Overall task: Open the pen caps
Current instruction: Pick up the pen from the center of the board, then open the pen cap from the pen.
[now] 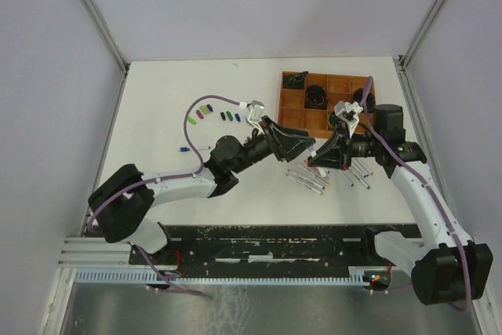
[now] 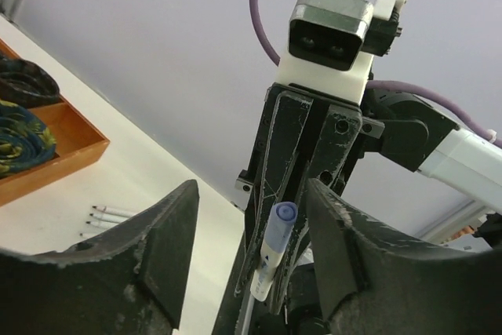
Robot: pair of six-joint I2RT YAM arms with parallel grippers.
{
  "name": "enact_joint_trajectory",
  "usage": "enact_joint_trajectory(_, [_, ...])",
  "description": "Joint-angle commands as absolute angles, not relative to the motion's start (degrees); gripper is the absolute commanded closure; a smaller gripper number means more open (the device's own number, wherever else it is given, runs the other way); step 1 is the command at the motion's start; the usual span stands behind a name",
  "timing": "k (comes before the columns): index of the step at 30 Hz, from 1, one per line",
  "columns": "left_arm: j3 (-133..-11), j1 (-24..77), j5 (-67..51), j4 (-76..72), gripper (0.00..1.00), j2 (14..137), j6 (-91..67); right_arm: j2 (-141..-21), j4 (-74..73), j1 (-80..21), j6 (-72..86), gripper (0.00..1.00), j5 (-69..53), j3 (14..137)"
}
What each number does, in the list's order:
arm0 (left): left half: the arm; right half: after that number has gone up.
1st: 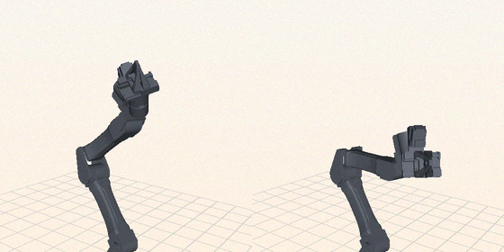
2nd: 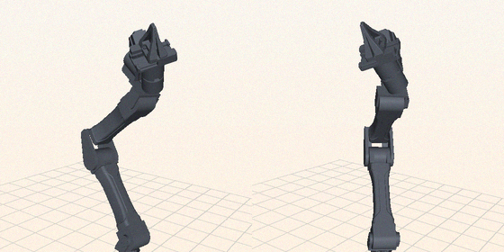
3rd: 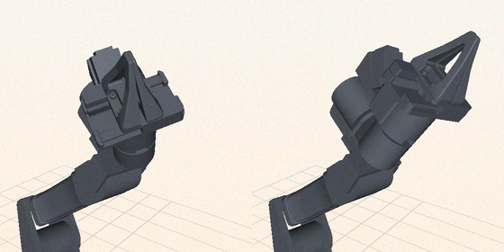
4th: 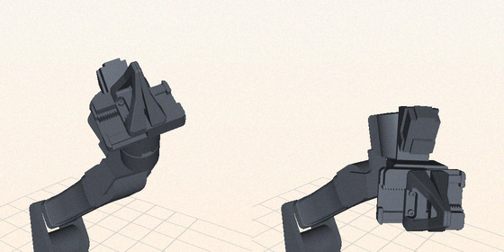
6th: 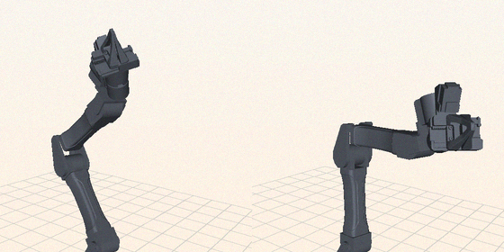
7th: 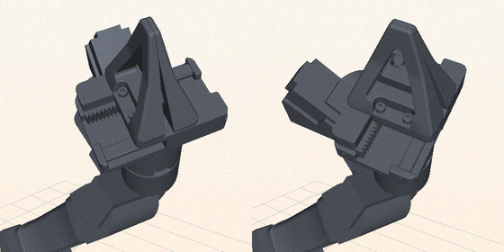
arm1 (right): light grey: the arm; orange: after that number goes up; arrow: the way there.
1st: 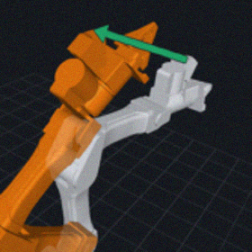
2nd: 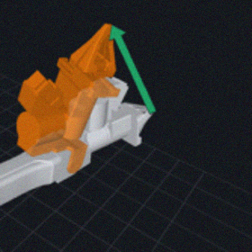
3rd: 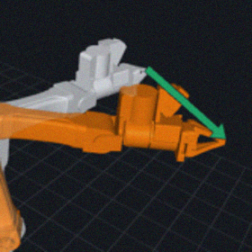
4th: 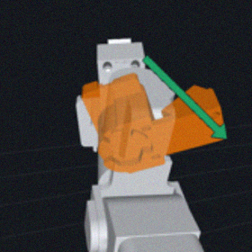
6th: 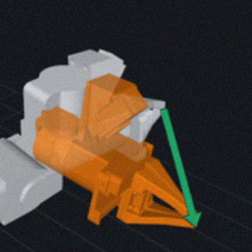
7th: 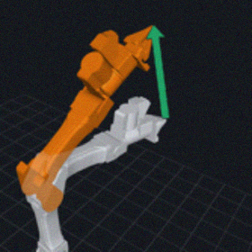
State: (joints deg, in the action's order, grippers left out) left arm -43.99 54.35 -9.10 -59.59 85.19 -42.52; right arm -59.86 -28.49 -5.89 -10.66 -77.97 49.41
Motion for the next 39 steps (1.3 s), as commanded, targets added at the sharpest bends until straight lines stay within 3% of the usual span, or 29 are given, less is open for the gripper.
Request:
enact_joint_trajectory(1, [-47.81, 54.26, -13.69, -67.78, 0.41, 88.65, -49.42, -60.31, -28.72, -6.08, -11.79, 0.98, -79.43, 51.35])
enact_joint_trajectory(13, [-47.97, 54.39, -15.05, -73.47, 0.64, 93.27, -52.83, -61.86, -28.08, -6.11, -9.84, 0.99, -78.13, 51.79])
enact_joint_trajectory(26, [-45.99, 54.55, -13.94, -74.5, 0.67, 93.97, -49.46, -63.54, -24.75, -5.98, -4.16, 0.98, -77.96, 51.98])
enact_joint_trajectory(30, [-45.77, 54.56, -13.62, -74.19, 0.75, 93.77, -48.31, -63.6, -24.54, -5.97, -3.89, 0.99, -77.72, 51.91])
enact_joint_trajectory(33, [-45.72, 54.53, -13.62, -74.2, 0.76, 93.65, -47.81, -63.62, -24.34, -5.97, -3.41, 0.98, -77.69, 51.87])
enact_joint_trajectory(37, [-45.61, 54.47, -13.58, -75.24, 0.96, 93.32, -45.99, -63.68, -24.17, -5.97, -3.1, 0.98, -77.81, 51.83])
enact_joint_trajectory(39, [-45.67, 54.29, -12.59, -76.68, 0.97, 92.74, -44.18, -63.88, -24.02, -5.96, -3.0, 0.99, -78.2, 51.62])
